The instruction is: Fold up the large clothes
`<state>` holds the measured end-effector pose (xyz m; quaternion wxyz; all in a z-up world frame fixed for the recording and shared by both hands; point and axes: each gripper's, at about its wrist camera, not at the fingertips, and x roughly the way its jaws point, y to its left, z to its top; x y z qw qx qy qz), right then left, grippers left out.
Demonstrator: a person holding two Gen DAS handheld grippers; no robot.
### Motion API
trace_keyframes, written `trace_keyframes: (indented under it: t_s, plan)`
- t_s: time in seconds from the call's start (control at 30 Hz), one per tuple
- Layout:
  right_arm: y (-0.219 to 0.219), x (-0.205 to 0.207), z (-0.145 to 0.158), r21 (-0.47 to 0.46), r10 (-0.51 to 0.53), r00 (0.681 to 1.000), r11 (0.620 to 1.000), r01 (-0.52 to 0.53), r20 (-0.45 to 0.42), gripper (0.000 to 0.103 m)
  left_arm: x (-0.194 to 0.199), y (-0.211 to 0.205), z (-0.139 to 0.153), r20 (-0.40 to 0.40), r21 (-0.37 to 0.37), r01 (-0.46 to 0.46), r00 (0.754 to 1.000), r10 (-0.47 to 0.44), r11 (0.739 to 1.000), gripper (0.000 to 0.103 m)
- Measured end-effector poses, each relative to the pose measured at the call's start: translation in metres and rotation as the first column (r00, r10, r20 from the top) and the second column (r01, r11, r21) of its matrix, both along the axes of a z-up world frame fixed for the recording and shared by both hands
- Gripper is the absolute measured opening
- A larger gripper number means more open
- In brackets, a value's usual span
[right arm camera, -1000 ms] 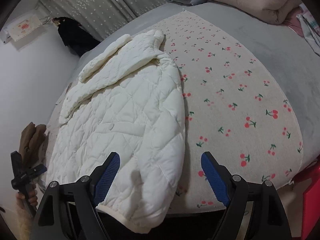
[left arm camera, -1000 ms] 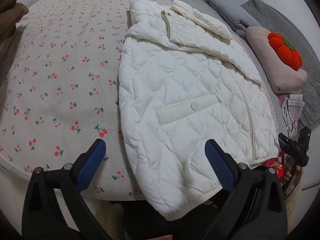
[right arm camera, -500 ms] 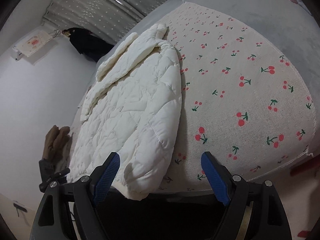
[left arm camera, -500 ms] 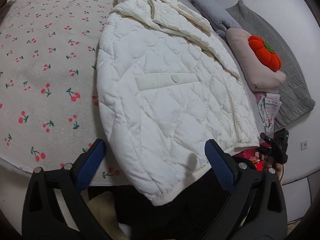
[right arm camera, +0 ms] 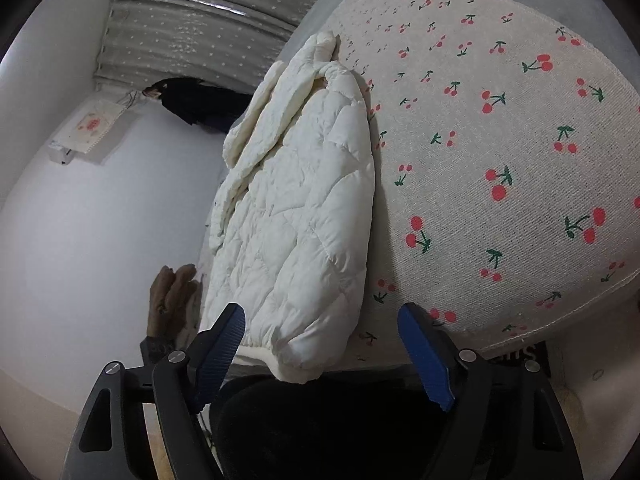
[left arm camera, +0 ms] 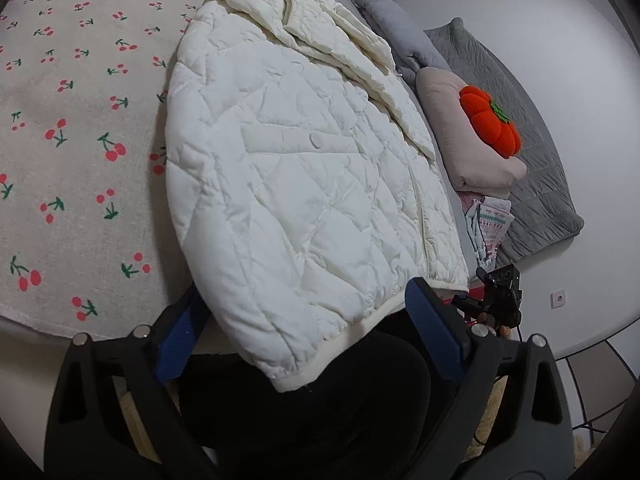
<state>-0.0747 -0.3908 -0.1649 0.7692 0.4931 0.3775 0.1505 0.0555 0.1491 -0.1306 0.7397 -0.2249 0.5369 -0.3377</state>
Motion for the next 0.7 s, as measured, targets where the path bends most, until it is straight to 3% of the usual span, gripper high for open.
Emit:
trace_keyframes:
  t_s: [0.2,0.27,0.33,0.4,0.53,0.7]
  plan:
    - [0.009,0.012,0.003,0.019,0.030,1.000,0.999,-0.030,0.000,0.063,0.001,-0.003,-0.003,-0.011,-0.010,0.013,1.000,-0.013,1.000,0.070]
    - [0.016,0.020,0.002,-0.017,0.033,0.999,0.999,-0.034,-0.026,0.052,-0.001,-0.006,-0.005,-0.008,0.004,0.024,1.000,-0.024,1.000,0.056]
    - [0.022,0.026,0.000,-0.042,0.040,0.998,0.998,-0.042,-0.046,0.025,-0.001,-0.007,-0.010,-0.025,0.007,0.028,0.999,-0.028,1.000,0.031]
    - [0.027,0.028,0.000,-0.058,0.033,0.998,0.998,-0.036,-0.046,0.017,-0.005,-0.006,-0.008,-0.013,0.008,0.013,1.000,-0.013,1.000,0.022]
    - [0.026,0.016,0.015,-0.035,0.006,1.000,0.999,-0.006,0.018,0.012,-0.025,-0.004,0.024,0.141,0.015,-0.050,0.989,0.048,0.999,0.014]
    - [0.022,-0.008,0.053,-0.024,-0.008,0.987,1.000,0.013,0.161,0.011,-0.051,0.002,0.069,0.255,-0.095,-0.070,0.963,0.092,0.993,0.012]
